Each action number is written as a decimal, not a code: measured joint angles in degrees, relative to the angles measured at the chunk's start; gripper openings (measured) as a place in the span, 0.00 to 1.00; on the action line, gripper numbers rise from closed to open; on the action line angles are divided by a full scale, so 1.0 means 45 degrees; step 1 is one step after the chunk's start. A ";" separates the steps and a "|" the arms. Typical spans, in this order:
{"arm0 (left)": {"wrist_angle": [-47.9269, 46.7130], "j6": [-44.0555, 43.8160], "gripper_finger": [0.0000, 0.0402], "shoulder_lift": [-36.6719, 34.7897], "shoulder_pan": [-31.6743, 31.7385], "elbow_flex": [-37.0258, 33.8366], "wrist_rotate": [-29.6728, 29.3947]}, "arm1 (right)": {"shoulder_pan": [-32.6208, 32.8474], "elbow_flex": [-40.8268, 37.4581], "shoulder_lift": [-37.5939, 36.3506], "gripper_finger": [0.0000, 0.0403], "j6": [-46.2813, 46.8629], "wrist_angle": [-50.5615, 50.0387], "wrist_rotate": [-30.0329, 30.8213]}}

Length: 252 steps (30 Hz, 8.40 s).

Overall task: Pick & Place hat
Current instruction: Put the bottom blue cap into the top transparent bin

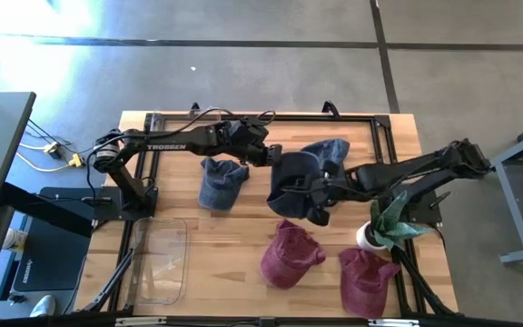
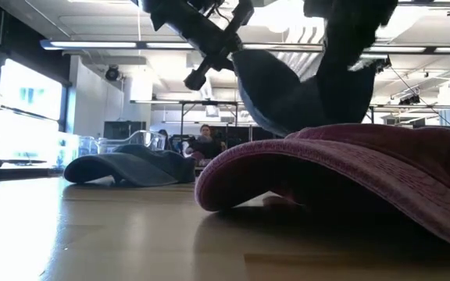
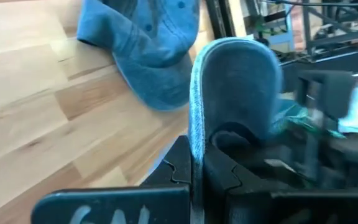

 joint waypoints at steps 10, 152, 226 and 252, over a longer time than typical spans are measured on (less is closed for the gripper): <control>0.0135 0.0007 0.00 0.0000 0.0010 0.0000 -0.0275 | 0.0422 0.0655 -0.0468 0.13 0.1401 -0.0664 -0.1387; -0.0359 0.2059 0.00 -0.0664 -0.0476 -0.0068 -0.3730 | 0.4786 0.3442 0.4111 0.00 1.2007 -0.1351 0.7582; -0.3404 0.3511 0.00 -0.2754 -0.0316 -0.0024 -0.4994 | 0.2574 0.4238 0.2550 0.00 -0.0605 -0.1256 0.7805; -0.2870 0.2435 0.00 0.0335 0.0957 -0.0039 0.0409 | 0.2412 0.4474 0.2900 0.64 -0.2735 -0.2448 -0.0805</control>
